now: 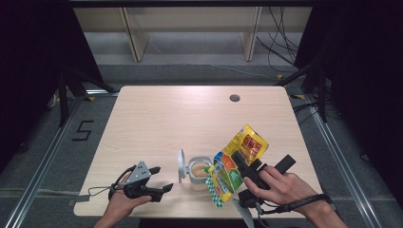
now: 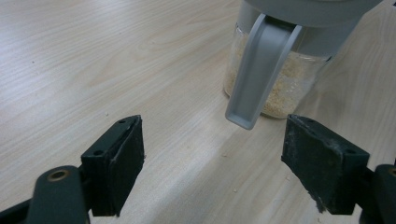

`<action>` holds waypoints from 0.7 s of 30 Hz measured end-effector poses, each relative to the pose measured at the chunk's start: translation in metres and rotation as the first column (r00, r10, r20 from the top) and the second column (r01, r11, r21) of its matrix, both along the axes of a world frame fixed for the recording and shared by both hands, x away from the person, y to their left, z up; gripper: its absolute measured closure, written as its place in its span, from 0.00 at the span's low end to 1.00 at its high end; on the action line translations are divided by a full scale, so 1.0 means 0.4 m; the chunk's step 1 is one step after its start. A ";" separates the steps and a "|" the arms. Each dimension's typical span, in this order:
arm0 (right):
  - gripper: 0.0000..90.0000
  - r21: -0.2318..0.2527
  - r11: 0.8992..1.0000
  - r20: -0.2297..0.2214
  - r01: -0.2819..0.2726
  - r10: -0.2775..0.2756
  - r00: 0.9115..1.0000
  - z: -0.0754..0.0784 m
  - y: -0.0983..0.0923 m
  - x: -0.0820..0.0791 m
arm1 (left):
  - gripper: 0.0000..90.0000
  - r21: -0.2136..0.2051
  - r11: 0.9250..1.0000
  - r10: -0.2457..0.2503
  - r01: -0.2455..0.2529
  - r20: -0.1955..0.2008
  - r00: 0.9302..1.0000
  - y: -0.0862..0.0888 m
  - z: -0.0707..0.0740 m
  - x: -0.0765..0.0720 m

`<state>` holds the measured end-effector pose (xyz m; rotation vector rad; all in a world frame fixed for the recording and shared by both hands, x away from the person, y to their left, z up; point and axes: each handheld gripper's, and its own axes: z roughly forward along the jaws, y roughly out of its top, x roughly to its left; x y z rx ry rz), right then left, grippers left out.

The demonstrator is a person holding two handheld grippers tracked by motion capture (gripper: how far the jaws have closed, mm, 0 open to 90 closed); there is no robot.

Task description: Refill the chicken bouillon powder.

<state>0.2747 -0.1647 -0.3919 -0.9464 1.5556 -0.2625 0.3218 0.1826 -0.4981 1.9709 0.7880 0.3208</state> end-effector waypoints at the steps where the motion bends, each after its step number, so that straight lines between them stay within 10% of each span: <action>1: 0.73 -0.002 1.000 -0.002 0.001 -0.001 1.000 0.000 0.001 0.000 | 0.23 -0.008 1.000 0.009 -0.009 0.011 1.000 -0.002 -0.002 0.000; 21: 0.74 -0.005 1.000 -0.016 -0.001 0.001 1.000 0.001 0.002 -0.001 | 0.23 0.006 1.000 -0.008 0.008 0.009 1.000 0.001 0.000 0.002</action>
